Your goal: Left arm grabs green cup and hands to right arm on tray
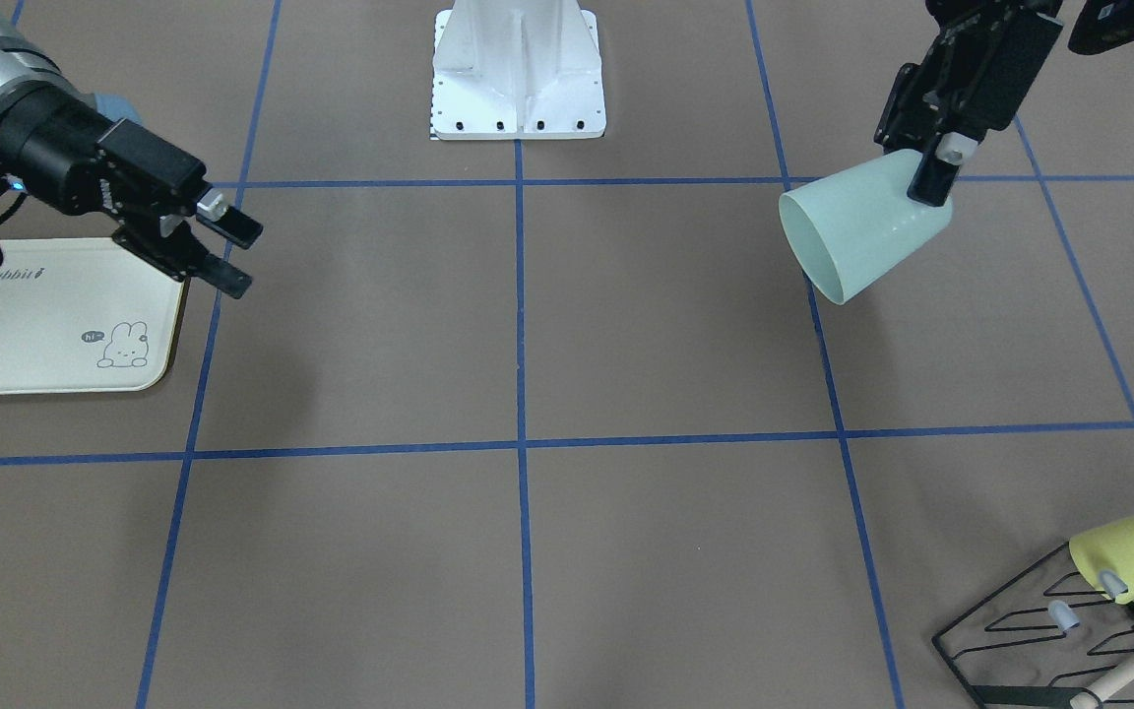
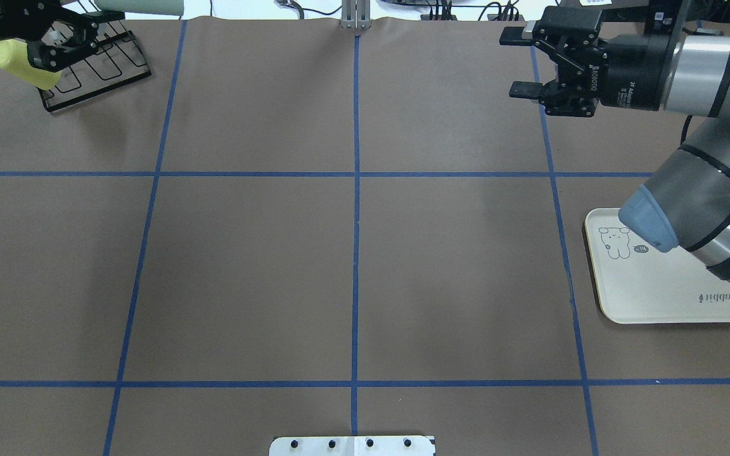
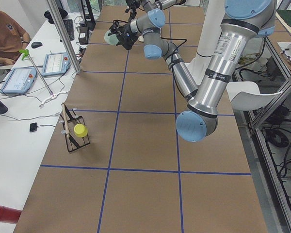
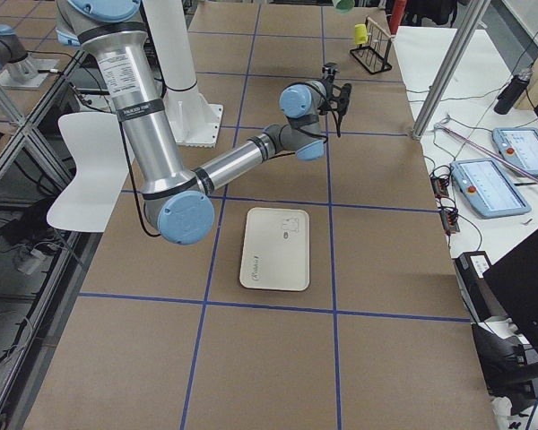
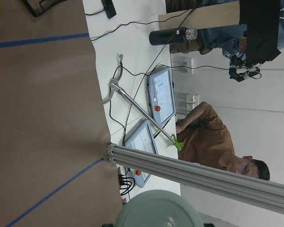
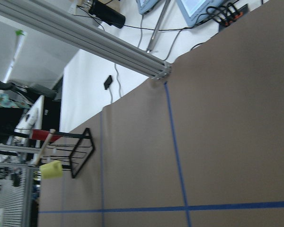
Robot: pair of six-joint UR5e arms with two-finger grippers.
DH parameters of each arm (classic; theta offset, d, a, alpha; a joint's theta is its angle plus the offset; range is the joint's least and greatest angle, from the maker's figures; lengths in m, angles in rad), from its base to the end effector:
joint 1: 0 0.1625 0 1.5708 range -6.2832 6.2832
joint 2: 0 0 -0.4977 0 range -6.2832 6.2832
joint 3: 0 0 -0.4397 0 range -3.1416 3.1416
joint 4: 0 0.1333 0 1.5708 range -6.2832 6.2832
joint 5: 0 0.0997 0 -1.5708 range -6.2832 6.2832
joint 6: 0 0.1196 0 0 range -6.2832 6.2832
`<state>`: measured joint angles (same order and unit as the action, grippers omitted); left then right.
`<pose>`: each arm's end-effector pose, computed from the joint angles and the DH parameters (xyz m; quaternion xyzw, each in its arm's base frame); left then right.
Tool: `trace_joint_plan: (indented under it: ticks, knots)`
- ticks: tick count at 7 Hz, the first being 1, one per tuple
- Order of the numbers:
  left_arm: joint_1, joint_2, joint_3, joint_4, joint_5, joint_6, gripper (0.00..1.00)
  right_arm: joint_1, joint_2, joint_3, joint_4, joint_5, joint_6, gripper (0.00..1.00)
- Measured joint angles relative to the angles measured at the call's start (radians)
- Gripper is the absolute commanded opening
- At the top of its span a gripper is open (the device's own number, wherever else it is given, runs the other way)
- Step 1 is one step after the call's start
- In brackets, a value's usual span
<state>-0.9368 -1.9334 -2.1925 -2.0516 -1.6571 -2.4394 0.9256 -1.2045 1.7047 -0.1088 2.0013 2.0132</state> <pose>0.2261 -0.5151 0.1750 -0.0093 0.6689 -0.5652 0.4828 -0.3101 -0.5507 0.2827 0.0789 -0.8168 0.2057 0.5332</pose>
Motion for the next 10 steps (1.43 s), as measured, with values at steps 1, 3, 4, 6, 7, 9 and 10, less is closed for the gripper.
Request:
trace_joint_plan:
  ticks: [1,3,4,6,7,9,10]
  knots:
    - [0.024,-0.007,-0.010,-0.002,-0.035,-0.007,0.00,-0.024,0.027,0.000,0.061,-0.024,0.069,0.99]
    - [0.047,-0.057,-0.015,-0.019,-0.226,0.000,0.00,-0.078,0.048,-0.004,0.169,-0.080,0.116,0.99]
    - [0.049,-0.087,-0.010,-0.042,-0.340,0.000,0.00,-0.121,0.052,-0.005,0.204,-0.131,0.120,0.99]
    - [0.051,-0.141,0.001,-0.064,-0.430,-0.042,0.00,-0.190,0.057,-0.004,0.238,-0.215,0.120,0.99]
    - [0.051,-0.164,0.017,-0.074,-0.435,-0.099,0.00,-0.214,0.062,-0.003,0.242,-0.240,0.119,0.99]
    - [0.053,-0.215,0.073,-0.089,-0.435,-0.181,0.00,-0.246,0.071,-0.002,0.244,-0.271,0.116,0.99]
    - [0.054,-0.224,0.086,-0.092,-0.435,-0.193,0.00,-0.255,0.074,-0.002,0.244,-0.279,0.114,0.98]
